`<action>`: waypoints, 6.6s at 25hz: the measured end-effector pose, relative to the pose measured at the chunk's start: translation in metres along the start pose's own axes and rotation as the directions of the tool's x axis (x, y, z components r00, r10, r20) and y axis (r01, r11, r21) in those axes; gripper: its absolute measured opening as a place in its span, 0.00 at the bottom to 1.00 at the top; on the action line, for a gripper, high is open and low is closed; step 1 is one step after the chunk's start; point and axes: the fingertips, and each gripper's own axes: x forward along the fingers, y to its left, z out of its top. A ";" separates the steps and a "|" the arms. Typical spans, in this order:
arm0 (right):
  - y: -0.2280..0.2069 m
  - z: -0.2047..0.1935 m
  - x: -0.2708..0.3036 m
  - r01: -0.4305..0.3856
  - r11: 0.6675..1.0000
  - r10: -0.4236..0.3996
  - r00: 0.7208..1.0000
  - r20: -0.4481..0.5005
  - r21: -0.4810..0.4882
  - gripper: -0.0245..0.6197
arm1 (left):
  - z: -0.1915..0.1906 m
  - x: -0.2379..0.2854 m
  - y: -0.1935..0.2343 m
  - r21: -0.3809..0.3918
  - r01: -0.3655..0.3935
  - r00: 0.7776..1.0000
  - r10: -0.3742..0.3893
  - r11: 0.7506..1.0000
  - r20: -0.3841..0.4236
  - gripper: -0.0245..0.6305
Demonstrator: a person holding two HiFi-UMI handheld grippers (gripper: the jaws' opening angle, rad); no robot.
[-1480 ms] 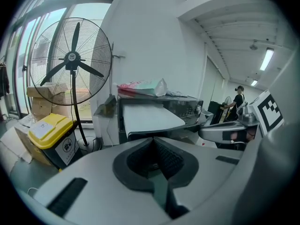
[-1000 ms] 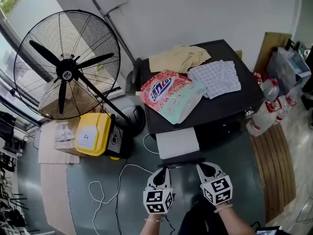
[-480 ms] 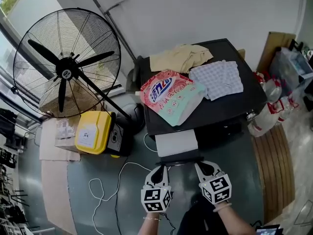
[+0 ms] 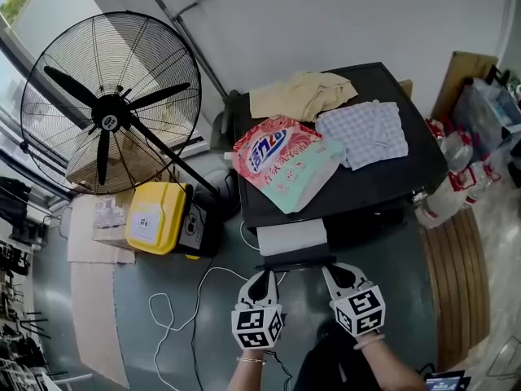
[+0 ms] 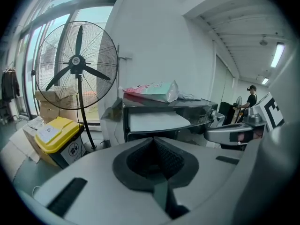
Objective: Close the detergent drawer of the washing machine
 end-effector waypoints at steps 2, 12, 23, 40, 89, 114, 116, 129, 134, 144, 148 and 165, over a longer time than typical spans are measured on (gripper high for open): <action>-0.001 0.002 0.002 -0.007 1.000 0.007 1.000 0.002 0.002 0.08 | 0.001 0.002 0.001 -0.006 -0.007 1.000 0.007 1.000 0.001 0.06; -0.009 0.009 0.015 -0.024 1.000 0.024 1.000 0.004 0.015 0.08 | 0.010 0.016 0.008 -0.014 -0.026 1.000 0.026 1.000 0.005 0.07; -0.018 0.019 0.030 -0.030 0.999 0.030 1.000 0.008 0.033 0.08 | 0.021 0.031 0.015 -0.026 -0.036 0.999 0.036 0.999 0.007 0.06; -0.021 0.020 0.041 -0.039 0.998 0.039 0.999 0.002 0.057 0.08 | 0.027 0.040 0.020 -0.043 -0.045 0.999 0.046 0.998 0.009 0.07; -0.045 0.048 0.065 -0.047 0.985 0.033 0.996 0.088 0.168 0.08 | 0.050 0.074 0.033 -0.065 -0.087 0.996 0.087 0.994 0.005 0.07; -0.048 0.050 0.079 -0.038 0.985 0.026 0.997 0.071 0.170 0.08 | 0.056 0.085 0.038 -0.071 -0.049 0.999 0.050 0.996 0.017 0.07; -0.048 0.049 0.080 -0.035 0.985 0.024 0.997 0.071 0.169 0.08 | 0.056 0.085 0.039 -0.076 -0.051 0.999 0.053 0.996 0.014 0.07; -0.048 0.054 0.076 -0.017 0.985 0.007 0.998 0.056 0.174 0.08 | 0.056 0.084 0.037 -0.054 -0.053 0.999 0.052 0.997 -0.009 0.07; -0.044 0.063 0.069 -0.025 0.987 0.013 0.997 0.079 0.159 0.08 | 0.059 0.075 0.032 -0.051 -0.044 0.999 0.044 0.998 -0.001 0.07; -0.022 0.080 0.037 -0.043 0.996 0.033 0.990 0.137 0.074 0.08 | 0.079 0.037 0.012 0.010 -0.023 0.998 0.023 1.000 0.061 0.06; -0.011 0.091 0.016 -0.038 0.998 0.030 0.985 0.168 0.043 0.08 | 0.088 0.015 0.003 0.026 -0.016 0.995 0.013 1.000 0.096 0.06; 0.038 0.153 -0.086 -0.011 0.986 0.060 0.952 0.300 -0.164 0.08 | 0.137 -0.082 -0.046 0.079 0.021 0.974 -0.038 0.997 0.225 0.06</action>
